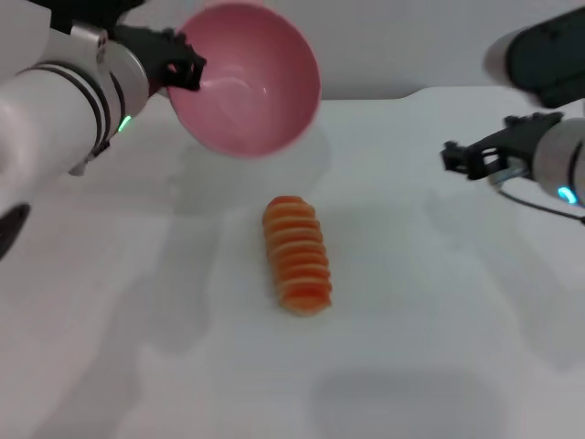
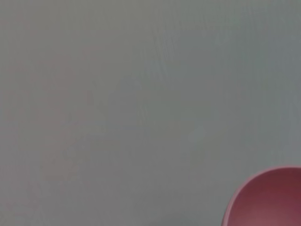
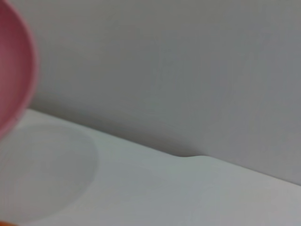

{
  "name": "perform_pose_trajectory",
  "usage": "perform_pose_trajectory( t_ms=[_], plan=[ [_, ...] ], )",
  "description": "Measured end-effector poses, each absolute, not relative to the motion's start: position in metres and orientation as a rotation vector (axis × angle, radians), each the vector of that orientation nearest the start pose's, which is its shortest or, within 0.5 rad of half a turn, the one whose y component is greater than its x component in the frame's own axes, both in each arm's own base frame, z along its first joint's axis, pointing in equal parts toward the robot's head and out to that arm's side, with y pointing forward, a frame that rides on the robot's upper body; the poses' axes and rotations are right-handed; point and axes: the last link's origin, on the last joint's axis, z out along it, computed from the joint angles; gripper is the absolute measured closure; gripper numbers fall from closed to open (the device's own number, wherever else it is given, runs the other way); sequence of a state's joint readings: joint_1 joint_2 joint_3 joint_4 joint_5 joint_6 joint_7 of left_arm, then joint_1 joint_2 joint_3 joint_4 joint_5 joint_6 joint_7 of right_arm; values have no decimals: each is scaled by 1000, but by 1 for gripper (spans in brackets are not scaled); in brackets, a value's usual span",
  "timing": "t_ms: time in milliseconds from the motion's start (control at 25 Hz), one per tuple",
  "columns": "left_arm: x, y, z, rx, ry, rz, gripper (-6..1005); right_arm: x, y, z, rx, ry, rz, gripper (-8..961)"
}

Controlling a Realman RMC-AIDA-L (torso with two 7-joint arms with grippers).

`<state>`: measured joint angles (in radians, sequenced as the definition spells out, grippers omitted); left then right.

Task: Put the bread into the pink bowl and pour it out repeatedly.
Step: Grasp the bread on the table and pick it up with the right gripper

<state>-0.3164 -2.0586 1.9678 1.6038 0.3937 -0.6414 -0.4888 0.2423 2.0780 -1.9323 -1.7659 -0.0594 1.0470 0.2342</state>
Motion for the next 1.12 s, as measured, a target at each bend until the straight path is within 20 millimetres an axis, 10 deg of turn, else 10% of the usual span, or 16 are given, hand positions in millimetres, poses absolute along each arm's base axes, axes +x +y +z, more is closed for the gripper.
perform_pose_trajectory(
  t_ms=[1120],
  plan=[
    [-153,398,35,-1831,-729,-32,959,125,329,-98,-2357,878,1,274]
  ],
)
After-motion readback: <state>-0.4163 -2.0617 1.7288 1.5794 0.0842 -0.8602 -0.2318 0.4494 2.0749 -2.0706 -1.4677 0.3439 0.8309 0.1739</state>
